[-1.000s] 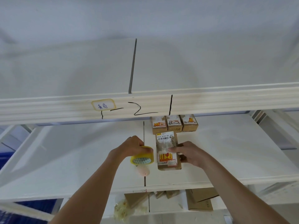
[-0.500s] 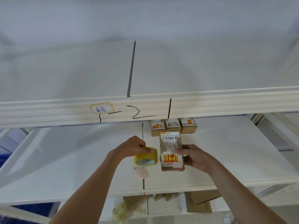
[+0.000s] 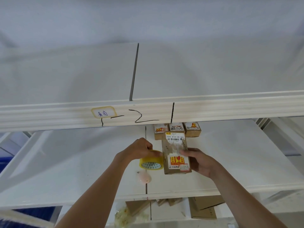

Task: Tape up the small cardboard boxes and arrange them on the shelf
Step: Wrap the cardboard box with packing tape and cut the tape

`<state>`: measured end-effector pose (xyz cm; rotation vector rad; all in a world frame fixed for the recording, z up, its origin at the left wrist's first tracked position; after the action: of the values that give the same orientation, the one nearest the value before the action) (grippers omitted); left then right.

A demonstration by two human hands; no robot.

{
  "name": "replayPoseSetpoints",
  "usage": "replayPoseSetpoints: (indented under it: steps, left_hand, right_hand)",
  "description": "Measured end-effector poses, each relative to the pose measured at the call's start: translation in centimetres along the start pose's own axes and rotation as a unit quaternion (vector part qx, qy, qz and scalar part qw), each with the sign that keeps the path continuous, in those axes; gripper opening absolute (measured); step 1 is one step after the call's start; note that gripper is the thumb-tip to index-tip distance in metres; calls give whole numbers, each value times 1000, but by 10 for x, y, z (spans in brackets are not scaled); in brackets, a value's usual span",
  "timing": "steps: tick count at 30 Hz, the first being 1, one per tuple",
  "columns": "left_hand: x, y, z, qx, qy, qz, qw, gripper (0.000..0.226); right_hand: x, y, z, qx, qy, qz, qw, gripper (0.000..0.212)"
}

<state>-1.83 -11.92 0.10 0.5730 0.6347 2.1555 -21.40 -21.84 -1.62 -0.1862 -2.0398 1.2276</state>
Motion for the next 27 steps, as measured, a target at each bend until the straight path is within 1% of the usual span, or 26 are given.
replayPoseSetpoints:
  steps: [2,6,11,17,20,24,27]
  left_hand:
    - [0,2,1,-5,6,0,1000,61]
    - [-1,3,-2,-39,17,-2,999,54]
    - [-1,12,3,-42,34,-13,998,54]
    - [0,17,8,-61,41,-34,997,40]
    - [0,16,6,-75,48,-35,995,40]
    - [0,14,4,-87,61,-30,994,48]
    - [2,13,1,-88,66,-30,993,43]
  right_hand:
    - [1,3,-4,-17,-9,-2,1000,37]
    - [2,10,-9,-26,-14,-11,1000,43]
    - [3,14,-14,-46,-12,-10,999,46]
    - [1,12,-18,-72,-15,-8,997,45]
    - [-4,11,-17,-78,-2,-9,997,44]
    - [-8,5,-10,-39,32,13,999,44]
    - [-10,0,-5,29,78,42,996,44]
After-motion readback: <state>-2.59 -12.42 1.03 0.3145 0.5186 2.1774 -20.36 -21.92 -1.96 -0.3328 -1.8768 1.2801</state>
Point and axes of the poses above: each hand's wrist, its own x-axis away from the middle knuckle, its own z-axis out of the back of the hand, y = z × x, the point moved 10 cm from there along -x, towards the middle knuckle, and after that the axes turned 12 degrees about y, right-handed, at the moved point
